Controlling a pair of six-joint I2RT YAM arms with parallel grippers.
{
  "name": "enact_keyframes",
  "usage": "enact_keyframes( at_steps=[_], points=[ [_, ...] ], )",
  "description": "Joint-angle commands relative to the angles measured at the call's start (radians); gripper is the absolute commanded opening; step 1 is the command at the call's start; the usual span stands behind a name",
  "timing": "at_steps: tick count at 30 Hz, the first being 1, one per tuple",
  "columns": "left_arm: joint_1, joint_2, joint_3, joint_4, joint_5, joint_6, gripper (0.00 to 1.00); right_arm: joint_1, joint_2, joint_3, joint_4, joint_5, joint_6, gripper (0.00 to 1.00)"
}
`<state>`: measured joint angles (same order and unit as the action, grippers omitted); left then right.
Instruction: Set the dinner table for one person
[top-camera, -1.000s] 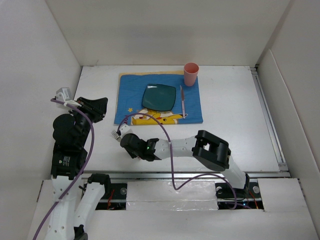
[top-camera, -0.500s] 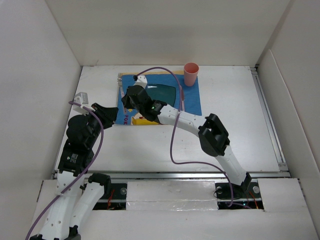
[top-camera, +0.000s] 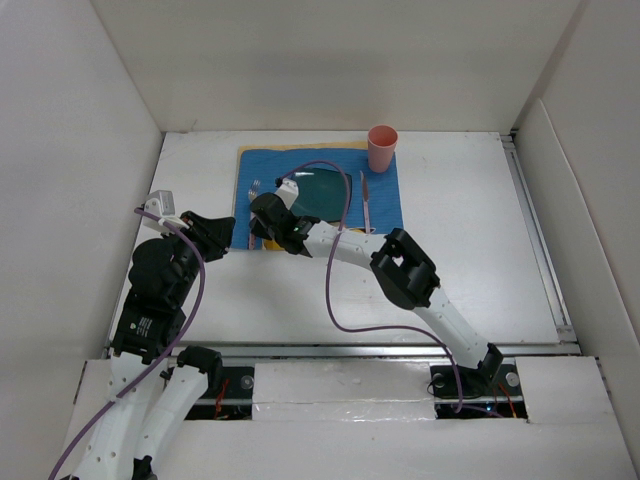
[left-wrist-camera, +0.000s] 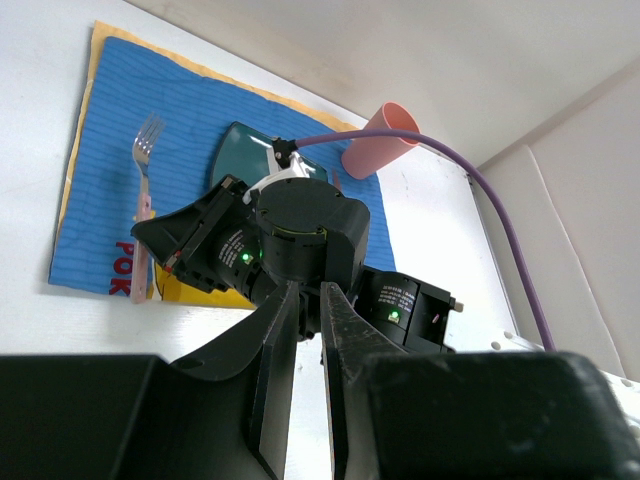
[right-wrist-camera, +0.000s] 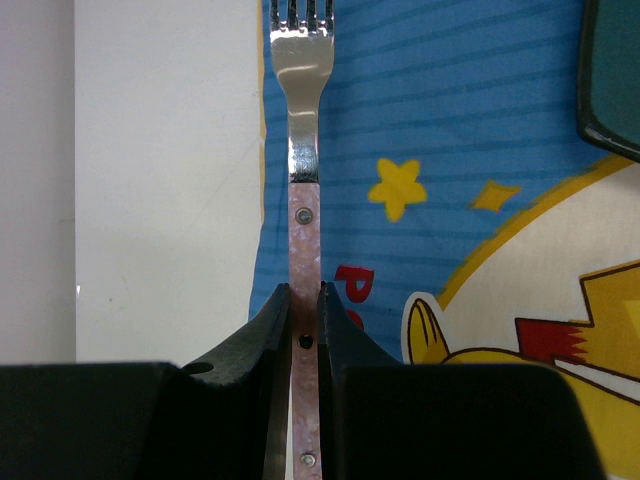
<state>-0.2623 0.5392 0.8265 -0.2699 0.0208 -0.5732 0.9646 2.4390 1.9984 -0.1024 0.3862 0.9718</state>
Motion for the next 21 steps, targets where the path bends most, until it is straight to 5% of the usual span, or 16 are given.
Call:
enact_keyframes(
  at_steps=[1, 21],
  points=[
    [-0.005, -0.007, -0.007, 0.037, -0.010, 0.018, 0.13, -0.020, -0.029, 0.019, 0.052, 0.045, 0.033, 0.00],
    [-0.005, 0.007, -0.009, 0.038, -0.010, 0.015, 0.14, -0.101, 0.130, 0.258, -0.125, -0.032, -0.090, 0.00]
  ],
)
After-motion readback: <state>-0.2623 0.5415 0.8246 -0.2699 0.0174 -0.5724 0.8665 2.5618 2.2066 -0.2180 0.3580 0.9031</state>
